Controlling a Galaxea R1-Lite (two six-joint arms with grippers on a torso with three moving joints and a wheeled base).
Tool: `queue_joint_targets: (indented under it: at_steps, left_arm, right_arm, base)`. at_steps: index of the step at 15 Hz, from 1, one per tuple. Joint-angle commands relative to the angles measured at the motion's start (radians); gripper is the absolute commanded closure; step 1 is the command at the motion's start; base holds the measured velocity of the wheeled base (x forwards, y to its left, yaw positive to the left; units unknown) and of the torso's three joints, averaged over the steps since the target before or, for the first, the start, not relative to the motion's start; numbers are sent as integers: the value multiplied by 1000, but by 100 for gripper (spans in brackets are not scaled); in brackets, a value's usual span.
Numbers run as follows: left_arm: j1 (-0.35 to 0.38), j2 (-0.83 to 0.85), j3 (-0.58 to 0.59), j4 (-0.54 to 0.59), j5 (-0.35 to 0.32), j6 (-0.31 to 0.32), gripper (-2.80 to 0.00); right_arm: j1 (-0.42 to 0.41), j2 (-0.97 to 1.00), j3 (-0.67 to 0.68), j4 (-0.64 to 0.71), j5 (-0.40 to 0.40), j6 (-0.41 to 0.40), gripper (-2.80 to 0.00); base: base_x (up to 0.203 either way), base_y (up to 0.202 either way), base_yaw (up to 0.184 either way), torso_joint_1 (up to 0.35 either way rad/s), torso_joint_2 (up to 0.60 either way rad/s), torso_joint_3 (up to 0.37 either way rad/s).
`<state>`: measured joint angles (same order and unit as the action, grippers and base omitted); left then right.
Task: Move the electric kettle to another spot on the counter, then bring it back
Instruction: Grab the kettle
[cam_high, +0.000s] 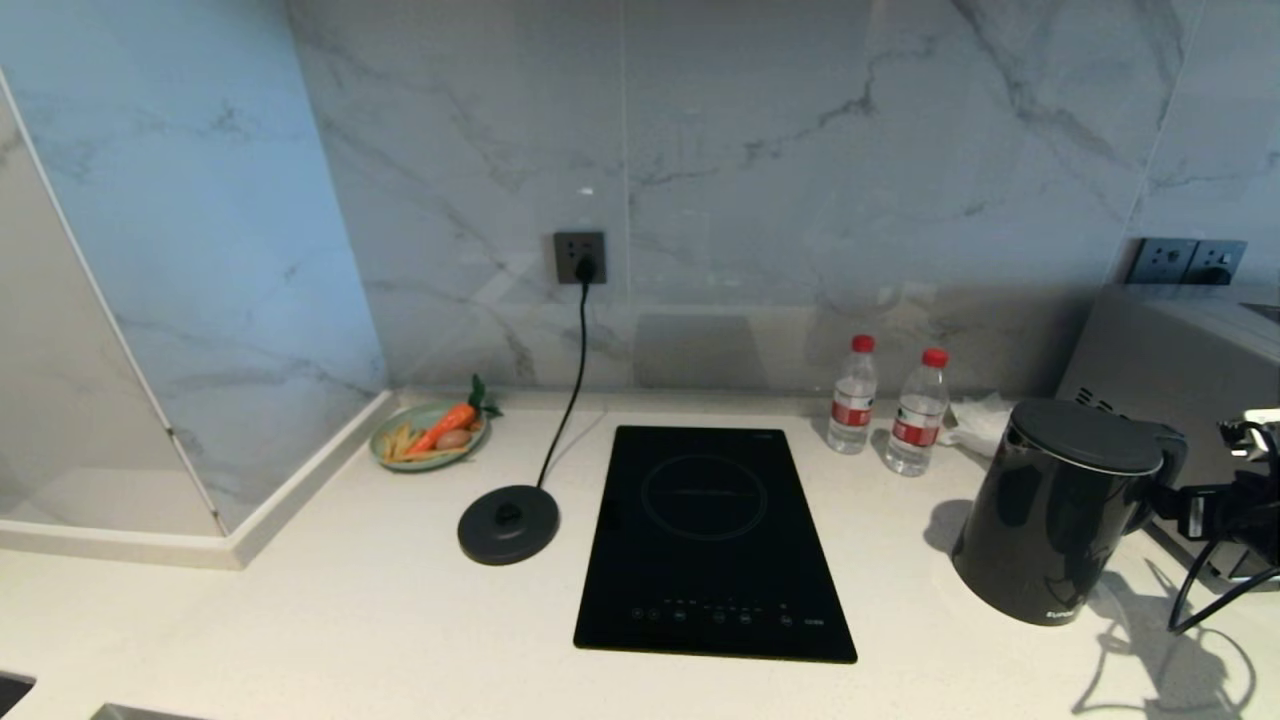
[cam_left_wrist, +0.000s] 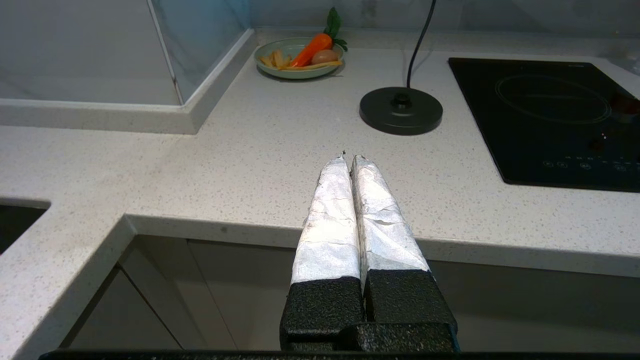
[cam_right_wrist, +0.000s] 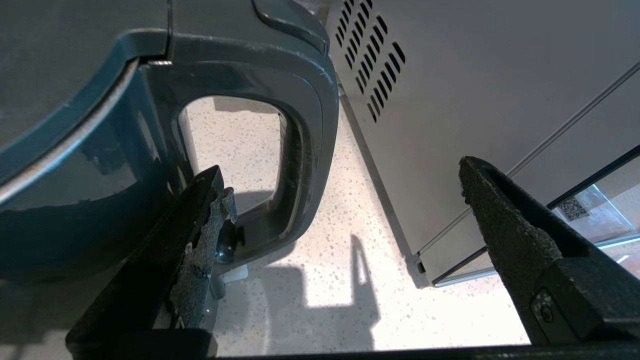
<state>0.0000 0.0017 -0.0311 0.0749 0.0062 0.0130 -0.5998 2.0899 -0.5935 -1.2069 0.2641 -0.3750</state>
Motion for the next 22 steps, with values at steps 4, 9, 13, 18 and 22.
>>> queue_joint_targets:
  at_steps: [4,9,13,18,22]
  left_arm:
    - [0,0,0,0,1,1,0]
    - [0,0,-1,1,1,1,0]
    - [0,0,-1,0,1,1,0]
    - [0,0,0,0,0,1,0]
    - [0,0,0,1,1,1,0]
  right_arm:
    - [-17,7,38,-57,31,1,-280]
    - [-24,7,52,-85,47,2,-280]
    - [-41,30,137,-229,49,4,-280]
    - [-97,69,221,-323,83,3,-280]
    - [-127,67,202,-323,92,4,-280]
  base:
    - [0,0,0,0,0,0]
    - [0,0,0,0,0,0]
    - [0,0,0,0,0,0]
    - [0,0,0,0,0,0]
    - [0,0,0,0,0,0]
